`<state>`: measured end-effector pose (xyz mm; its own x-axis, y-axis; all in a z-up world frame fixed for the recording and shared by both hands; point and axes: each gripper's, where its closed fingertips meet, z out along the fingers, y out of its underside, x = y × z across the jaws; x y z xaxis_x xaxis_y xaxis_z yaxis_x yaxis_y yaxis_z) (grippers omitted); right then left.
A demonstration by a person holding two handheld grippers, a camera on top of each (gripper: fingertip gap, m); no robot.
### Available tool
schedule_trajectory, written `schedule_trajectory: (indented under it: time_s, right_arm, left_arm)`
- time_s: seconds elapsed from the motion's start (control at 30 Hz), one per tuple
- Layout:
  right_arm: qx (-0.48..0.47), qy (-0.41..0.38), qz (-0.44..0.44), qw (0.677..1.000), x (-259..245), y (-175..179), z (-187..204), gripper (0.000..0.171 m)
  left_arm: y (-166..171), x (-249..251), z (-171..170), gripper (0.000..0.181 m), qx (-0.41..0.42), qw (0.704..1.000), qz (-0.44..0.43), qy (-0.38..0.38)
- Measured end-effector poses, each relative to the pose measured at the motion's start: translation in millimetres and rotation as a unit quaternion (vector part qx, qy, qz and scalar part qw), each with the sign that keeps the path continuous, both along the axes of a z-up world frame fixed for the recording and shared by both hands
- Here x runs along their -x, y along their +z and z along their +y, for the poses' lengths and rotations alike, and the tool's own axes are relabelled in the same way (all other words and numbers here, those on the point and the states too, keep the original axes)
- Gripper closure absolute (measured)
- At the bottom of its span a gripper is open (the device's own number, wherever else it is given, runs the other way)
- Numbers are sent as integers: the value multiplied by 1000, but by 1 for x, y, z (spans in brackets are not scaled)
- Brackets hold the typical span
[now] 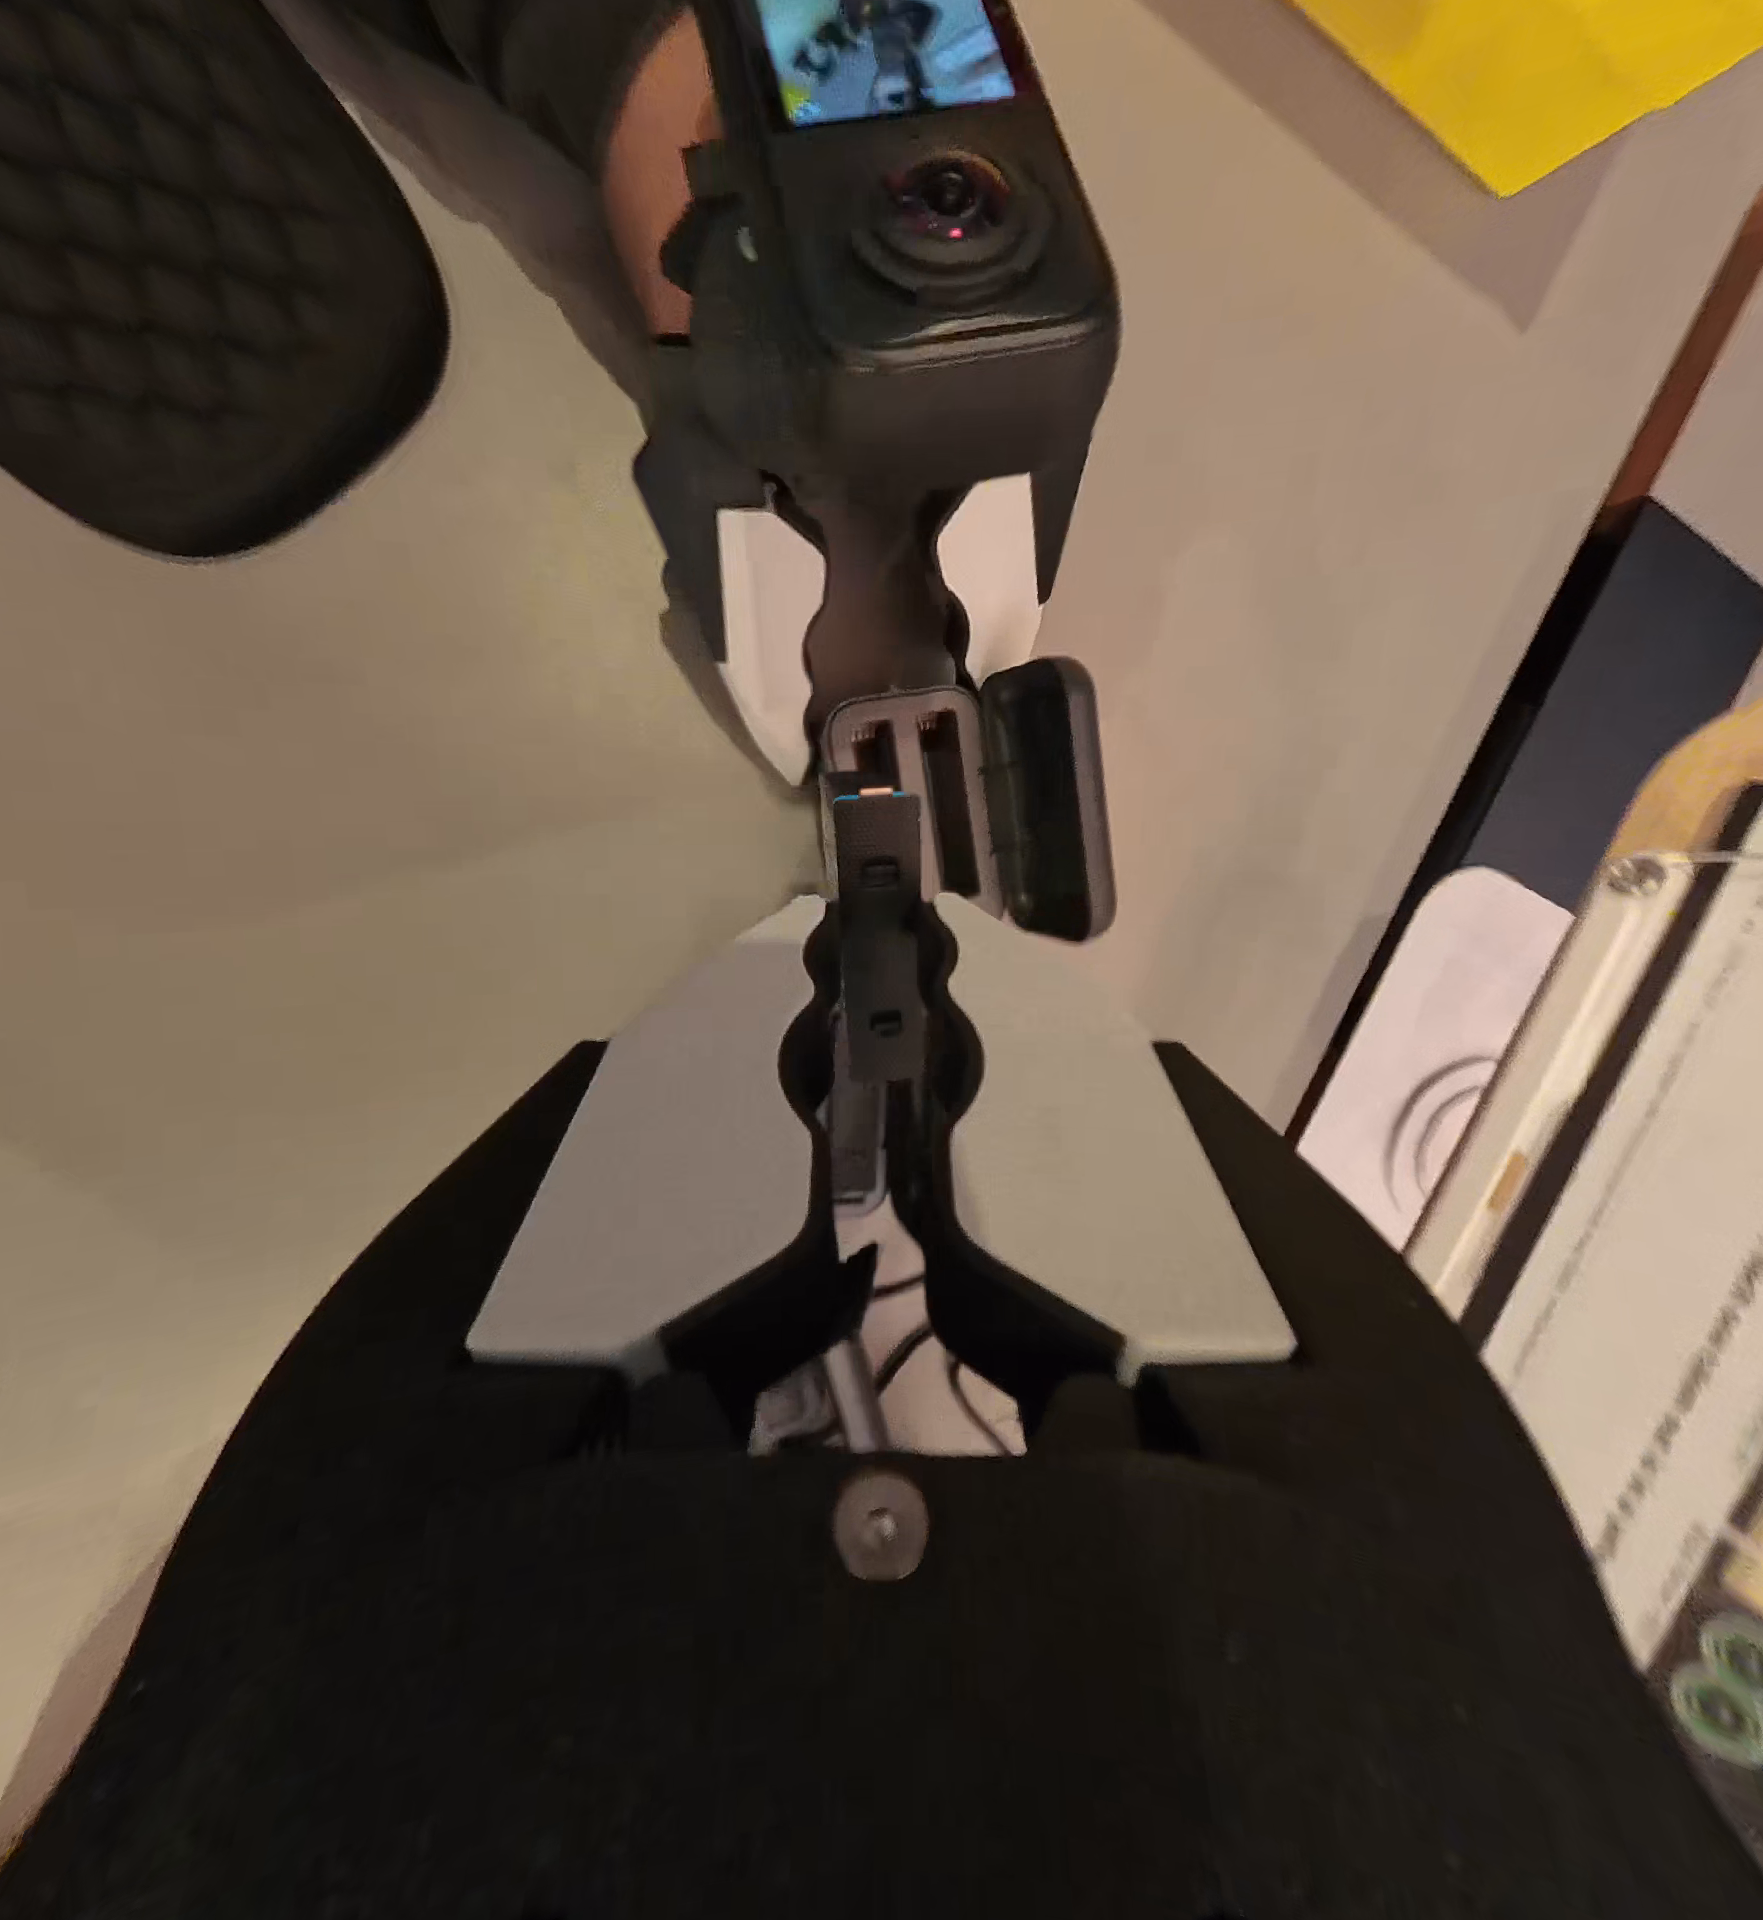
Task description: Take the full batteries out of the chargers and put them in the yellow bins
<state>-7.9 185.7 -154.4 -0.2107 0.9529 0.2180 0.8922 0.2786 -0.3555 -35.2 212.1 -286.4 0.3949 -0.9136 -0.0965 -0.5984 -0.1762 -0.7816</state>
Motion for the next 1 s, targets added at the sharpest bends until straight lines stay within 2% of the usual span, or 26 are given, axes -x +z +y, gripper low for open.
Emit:
schedule_trajectory:
  time_s: [0.23,0.53,0.77,1.0]
  right_arm:
    - [-59,-56,34,996,-72,41,-41,158]
    - [-109,-245,-2,963,-246,68,-62,158]
    - [-105,-367,-65,922,-376,47,-77,157]
    - [-29,-410,-132,902,-444,-3,-106,157]
  left_arm:
    - [0,1,0,125,-4,1000,1,5]
    - [1,1,1,125,-7,1000,2,7]
    - [0,2,1,124,-15,1000,8,9]
    - [0,2,1,124,-15,1000,7,9]
